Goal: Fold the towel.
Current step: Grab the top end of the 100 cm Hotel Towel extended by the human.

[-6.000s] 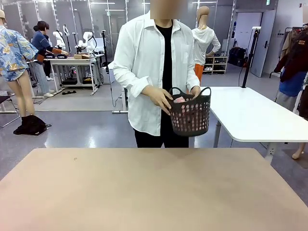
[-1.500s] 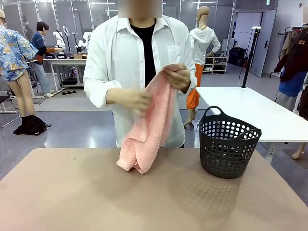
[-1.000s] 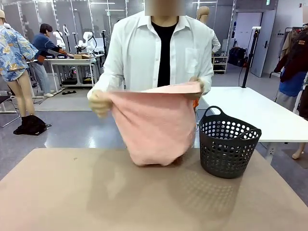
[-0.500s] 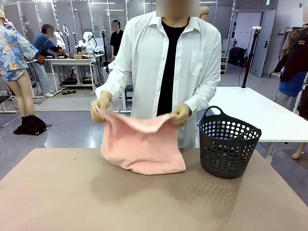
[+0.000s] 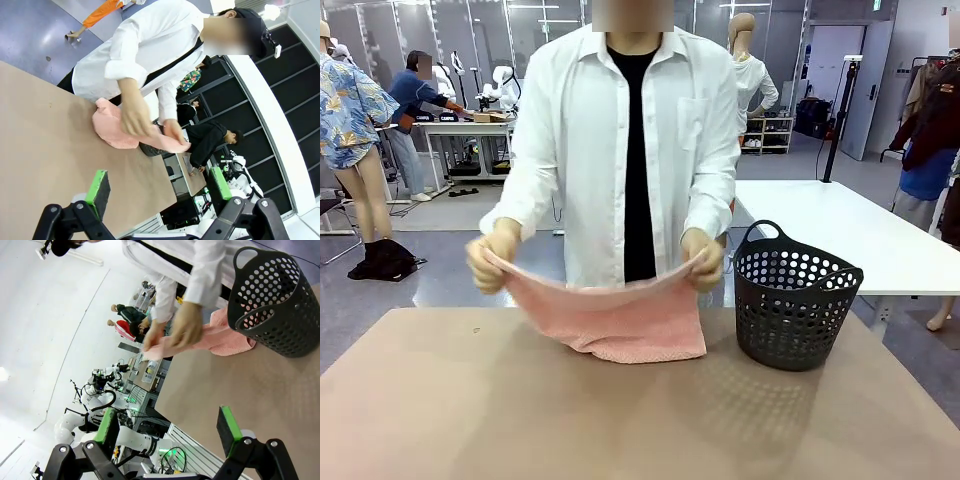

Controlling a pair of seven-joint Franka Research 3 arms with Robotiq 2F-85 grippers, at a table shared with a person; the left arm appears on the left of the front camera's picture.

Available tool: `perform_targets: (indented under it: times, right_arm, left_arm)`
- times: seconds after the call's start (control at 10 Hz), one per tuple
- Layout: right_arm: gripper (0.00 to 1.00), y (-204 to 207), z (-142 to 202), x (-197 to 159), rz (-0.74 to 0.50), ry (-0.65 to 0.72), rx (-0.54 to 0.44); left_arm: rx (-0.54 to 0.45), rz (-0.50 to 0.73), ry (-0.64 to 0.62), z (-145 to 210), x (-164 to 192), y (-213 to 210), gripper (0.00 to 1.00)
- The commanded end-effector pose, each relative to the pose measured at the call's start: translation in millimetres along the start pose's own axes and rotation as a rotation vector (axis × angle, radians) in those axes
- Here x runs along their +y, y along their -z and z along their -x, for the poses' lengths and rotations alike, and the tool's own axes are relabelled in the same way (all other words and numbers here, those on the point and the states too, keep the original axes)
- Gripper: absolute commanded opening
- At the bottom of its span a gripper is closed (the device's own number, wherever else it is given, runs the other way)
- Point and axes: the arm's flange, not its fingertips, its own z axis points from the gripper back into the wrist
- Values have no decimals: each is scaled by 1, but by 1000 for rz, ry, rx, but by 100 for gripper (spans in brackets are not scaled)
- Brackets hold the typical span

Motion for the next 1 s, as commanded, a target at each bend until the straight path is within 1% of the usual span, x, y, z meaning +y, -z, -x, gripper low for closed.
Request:
perform_targets:
  times: [0.0,0.7,0.8,0.9]
  right_arm:
    - [100,0,-1,0,-12,-17,-7]
    - [100,0,-1,0,-12,-17,-7]
    - [100,0,0,0,0,0,0]
    - [100,-2,-8,15,19,-81,-1]
  left_arm:
    - [-7,19,19,-3,-1,-1,100]
    - [-7,19,19,-3,-1,-1,100]
    - [0,0,0,0,0,0,100]
    - [69,-16,154,-4,-19,1,100]
